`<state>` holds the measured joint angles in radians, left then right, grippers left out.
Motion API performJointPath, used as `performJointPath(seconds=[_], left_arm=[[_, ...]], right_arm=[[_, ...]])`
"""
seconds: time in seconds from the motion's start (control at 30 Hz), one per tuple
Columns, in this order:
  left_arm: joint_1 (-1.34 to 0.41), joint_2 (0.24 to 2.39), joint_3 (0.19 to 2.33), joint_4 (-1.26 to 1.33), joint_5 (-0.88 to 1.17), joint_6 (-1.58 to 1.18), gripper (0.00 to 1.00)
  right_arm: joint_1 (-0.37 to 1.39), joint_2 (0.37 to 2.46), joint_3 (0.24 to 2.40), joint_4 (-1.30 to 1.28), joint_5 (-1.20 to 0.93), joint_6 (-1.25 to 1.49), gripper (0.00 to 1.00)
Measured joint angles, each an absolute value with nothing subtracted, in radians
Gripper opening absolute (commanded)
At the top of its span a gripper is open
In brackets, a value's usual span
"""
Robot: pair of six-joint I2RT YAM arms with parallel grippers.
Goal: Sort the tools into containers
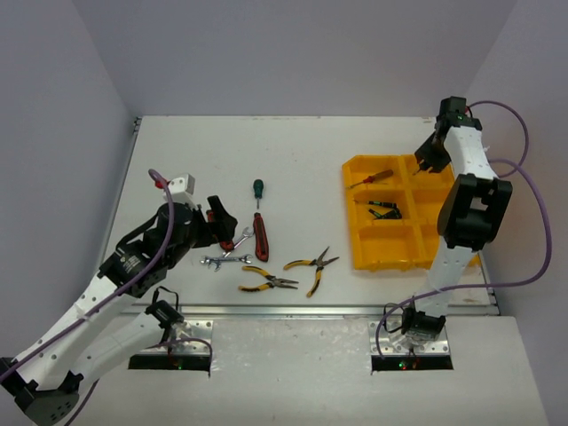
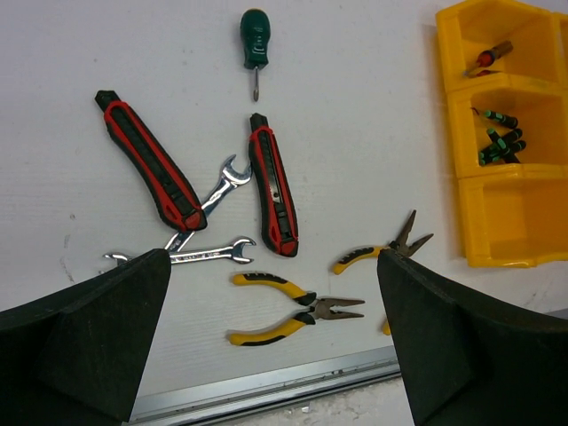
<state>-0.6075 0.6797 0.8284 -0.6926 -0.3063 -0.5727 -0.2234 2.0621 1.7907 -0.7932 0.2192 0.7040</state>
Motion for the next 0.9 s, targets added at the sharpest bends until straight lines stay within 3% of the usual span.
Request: performJointPath(seconds=[0.1,0.4,0.43,0.53,0.73,0.83,0.9], left_arm=[[-0.607,0.693,0.828,-0.693,-0.307,-0.573,1.00],[-0.607,0.821,0.809,-0.631,-0.311,-0.606,1.00],[-0.607,0.861,0.807,-0.611,-0.313,-0.618,1.00],[-0.607,1.003,0.829,-0.564,-0.326,-0.649,1.00],[-0.552,1.416,1.009,-0.500,-0.340,-0.661,1.00],[-0.466,1.626,1.155,-0.486,-0.310,-0.630,0.98],[-0.427,1.757,1.255,-0.468,-0.310,-0.606,0.92]], right_arm=[[-0.223,2.062,1.812,-0.806,0.215,0.700,0.61],[-0.195,2.003,1.862,-0.832,0.157,0.688,0.64],[-0.172,1.963,1.832,-0.828,0.149,0.681,0.64],[-0.064,1.818,1.732,-0.799,0.126,0.655,0.91],[0.234,1.444,1.455,-0.713,0.025,0.599,0.92],[0.272,1.251,1.286,-0.676,-0.040,0.594,0.91],[0.269,1.135,1.183,-0.664,-0.062,0.595,0.91]])
